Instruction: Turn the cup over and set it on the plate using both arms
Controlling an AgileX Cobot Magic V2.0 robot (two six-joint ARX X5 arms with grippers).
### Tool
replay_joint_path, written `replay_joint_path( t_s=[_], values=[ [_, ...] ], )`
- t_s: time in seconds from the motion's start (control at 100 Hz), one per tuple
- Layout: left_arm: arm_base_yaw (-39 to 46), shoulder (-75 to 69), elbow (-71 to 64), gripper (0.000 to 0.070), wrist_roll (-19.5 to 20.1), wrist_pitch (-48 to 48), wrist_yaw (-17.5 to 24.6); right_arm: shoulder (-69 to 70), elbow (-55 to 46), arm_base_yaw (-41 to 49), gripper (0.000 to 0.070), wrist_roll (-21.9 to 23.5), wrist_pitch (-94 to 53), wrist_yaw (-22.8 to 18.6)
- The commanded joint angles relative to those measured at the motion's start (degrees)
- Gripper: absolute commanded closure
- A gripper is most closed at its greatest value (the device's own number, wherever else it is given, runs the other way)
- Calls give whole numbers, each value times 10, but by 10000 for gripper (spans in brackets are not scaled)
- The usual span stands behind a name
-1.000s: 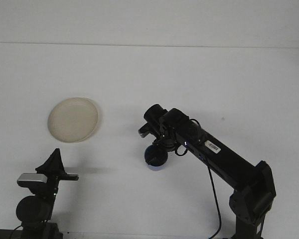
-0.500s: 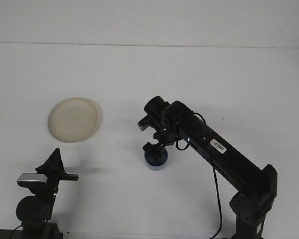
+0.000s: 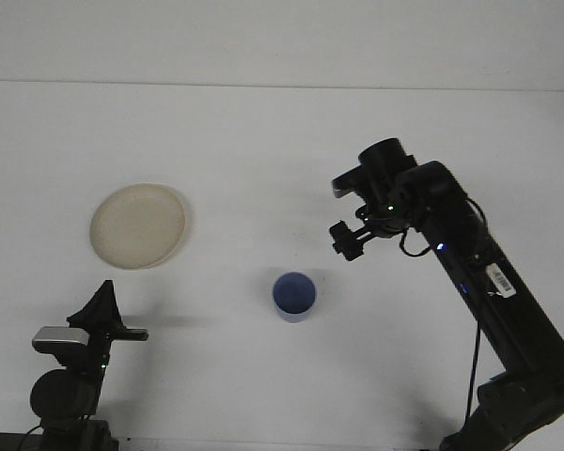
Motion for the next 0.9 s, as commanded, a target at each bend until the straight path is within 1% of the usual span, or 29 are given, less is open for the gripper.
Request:
replay_joint_path(
  t_s=[0.0, 0.06, 0.11, 0.26, 0.41, 0.51, 0.58, 0.63, 0.78, 0.89],
  values=[
    [0, -1, -11, 688, 1, 6, 3, -11, 11, -23, 146, -7, -13, -19],
    [0, -1, -11, 688, 1, 6, 3, -23, 11, -51, 147, -7, -12, -36],
    [0, -1, -11, 688, 1, 6, 3, -33, 10, -71, 147, -7, -10, -42],
    [0, -1, -11, 688, 1, 6, 3, -83, -17, -113, 147, -6, 23, -41],
    [0, -1, -11, 688, 1, 6, 3, -154, -84, -146, 147, 5, 69, -41],
    [0, -1, -11, 688, 1, 6, 3, -211, -143, -165, 147, 20, 105, -33],
    [0, -1, -11, 688, 1, 6, 3, -255, -191, -178, 147, 21, 137, -30],
    [0, -1, -11, 688, 1, 6, 3, -286, -226, -185, 147, 24, 161, -22],
    [0, -1, -11, 688, 1, 6, 3, -384, -335, -198, 147, 38, 229, 27],
    [0, -1, -11, 688, 1, 6, 3, -455, -409, -200, 147, 48, 274, 50]
  ],
)
